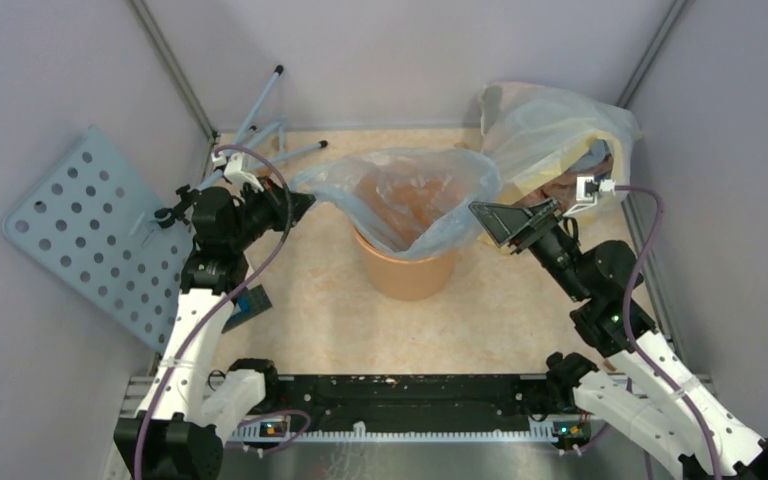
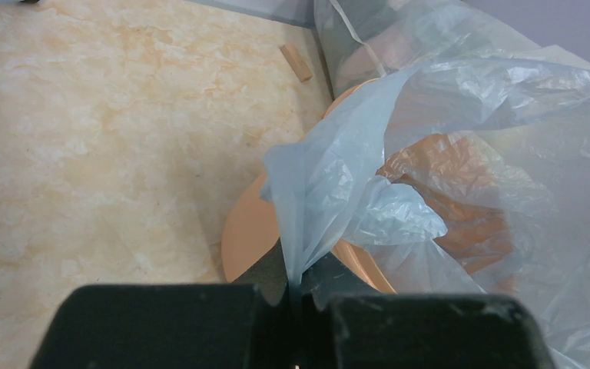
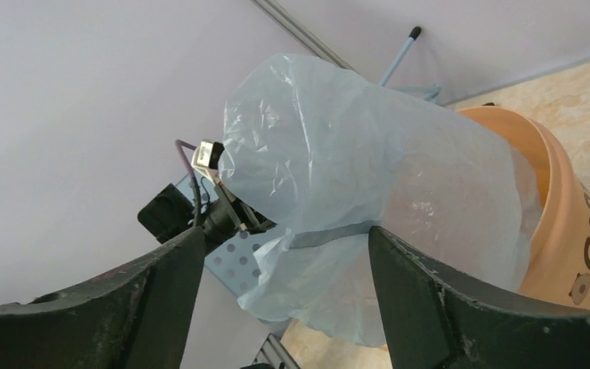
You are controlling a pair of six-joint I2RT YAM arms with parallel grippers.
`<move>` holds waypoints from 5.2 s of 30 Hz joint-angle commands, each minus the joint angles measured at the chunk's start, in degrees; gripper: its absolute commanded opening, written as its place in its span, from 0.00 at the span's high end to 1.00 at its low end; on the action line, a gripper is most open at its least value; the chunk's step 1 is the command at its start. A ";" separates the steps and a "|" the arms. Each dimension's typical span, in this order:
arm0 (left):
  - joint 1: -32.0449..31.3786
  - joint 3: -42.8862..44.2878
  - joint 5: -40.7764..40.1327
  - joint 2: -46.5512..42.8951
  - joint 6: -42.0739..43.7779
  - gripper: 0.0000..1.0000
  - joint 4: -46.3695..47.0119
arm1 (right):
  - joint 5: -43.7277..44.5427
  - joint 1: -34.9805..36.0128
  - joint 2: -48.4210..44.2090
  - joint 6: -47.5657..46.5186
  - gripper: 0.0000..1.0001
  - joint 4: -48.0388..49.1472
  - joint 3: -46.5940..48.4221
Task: Put the trash bags into the trash bin
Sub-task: Move the trash bin to the center of the board.
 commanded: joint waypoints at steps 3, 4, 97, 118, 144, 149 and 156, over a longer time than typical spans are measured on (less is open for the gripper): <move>0.32 0.31 -0.61 -0.92 0.94 1.00 2.36 | 6.93 -0.40 0.37 0.03 0.13 -4.60 3.03; 0.33 0.40 -0.59 -0.92 1.02 1.00 2.25 | 8.14 -0.40 0.15 0.46 0.12 -5.46 2.69; 0.32 6.66 7.69 -1.76 0.45 1.00 -0.50 | -18.10 -0.40 19.37 2.43 1.00 7.54 8.86; 0.33 8.77 10.29 -2.07 0.92 1.00 -0.94 | -16.73 -4.70 33.47 -5.84 1.00 -1.17 12.22; 0.32 13.69 1.68 -0.75 9.28 1.00 -7.07 | -13.32 -8.87 25.49 -17.75 0.92 -23.53 21.23; 0.32 13.79 4.42 -0.98 8.56 1.00 -7.21 | -12.76 -10.43 22.09 -17.72 0.91 -24.30 19.38; 0.32 13.76 5.84 -0.62 8.30 1.00 -7.70 | -9.54 -11.00 19.22 -20.24 0.89 -28.84 19.59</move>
